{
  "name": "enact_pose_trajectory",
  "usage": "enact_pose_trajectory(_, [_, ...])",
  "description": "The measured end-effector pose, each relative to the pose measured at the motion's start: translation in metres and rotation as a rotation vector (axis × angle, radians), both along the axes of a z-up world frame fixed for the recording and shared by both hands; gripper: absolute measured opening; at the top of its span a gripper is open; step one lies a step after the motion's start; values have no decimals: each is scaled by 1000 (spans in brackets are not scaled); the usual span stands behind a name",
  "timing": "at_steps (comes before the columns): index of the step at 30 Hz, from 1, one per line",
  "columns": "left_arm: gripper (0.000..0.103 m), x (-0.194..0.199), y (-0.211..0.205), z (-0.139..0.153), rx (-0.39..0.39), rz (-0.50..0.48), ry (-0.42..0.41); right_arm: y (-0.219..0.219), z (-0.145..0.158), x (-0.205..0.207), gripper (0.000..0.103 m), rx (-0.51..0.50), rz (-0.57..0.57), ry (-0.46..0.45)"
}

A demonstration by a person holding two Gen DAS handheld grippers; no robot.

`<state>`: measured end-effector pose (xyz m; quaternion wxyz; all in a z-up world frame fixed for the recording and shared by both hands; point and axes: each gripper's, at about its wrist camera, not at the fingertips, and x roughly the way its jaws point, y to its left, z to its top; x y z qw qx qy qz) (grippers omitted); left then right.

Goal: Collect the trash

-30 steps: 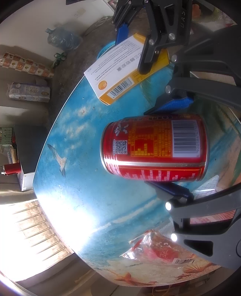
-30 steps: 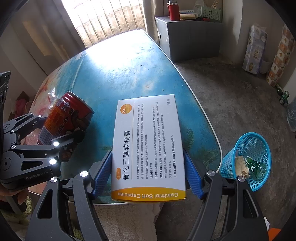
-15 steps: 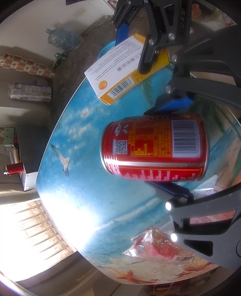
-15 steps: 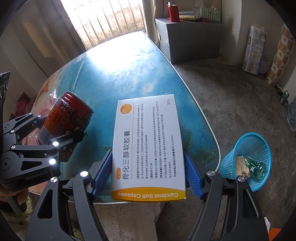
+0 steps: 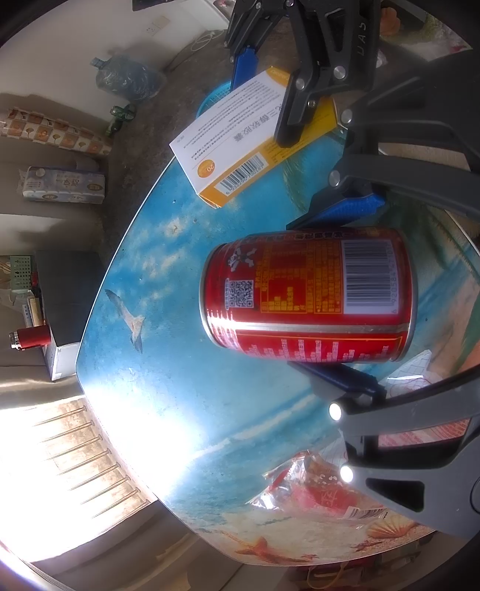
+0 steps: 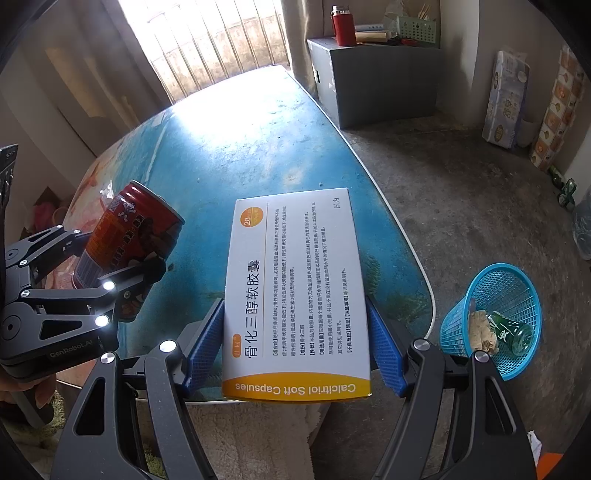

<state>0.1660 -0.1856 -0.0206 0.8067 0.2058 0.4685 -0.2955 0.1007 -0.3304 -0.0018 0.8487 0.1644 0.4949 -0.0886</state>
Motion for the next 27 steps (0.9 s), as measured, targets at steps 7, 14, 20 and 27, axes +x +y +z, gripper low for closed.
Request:
enact_pose_trajectory(7, [62,-2,1,2,-5,1,-8,-1,3,-2,71,-2,-6,-10])
enact_pose_trajectory(14, [62,-2,2,7,-23,-9,-15,-2,6,-4,71,-6,-28,-16])
enact_pose_trajectory(20, [62,-2,2,11,-36,-26,-8,-5,10,-9,71,4,-69,-36])
enact_pose_trajectory(27, [62,-1,-2,18,-36,-53,-10,-18,18,-24,71,32,-145,-86])
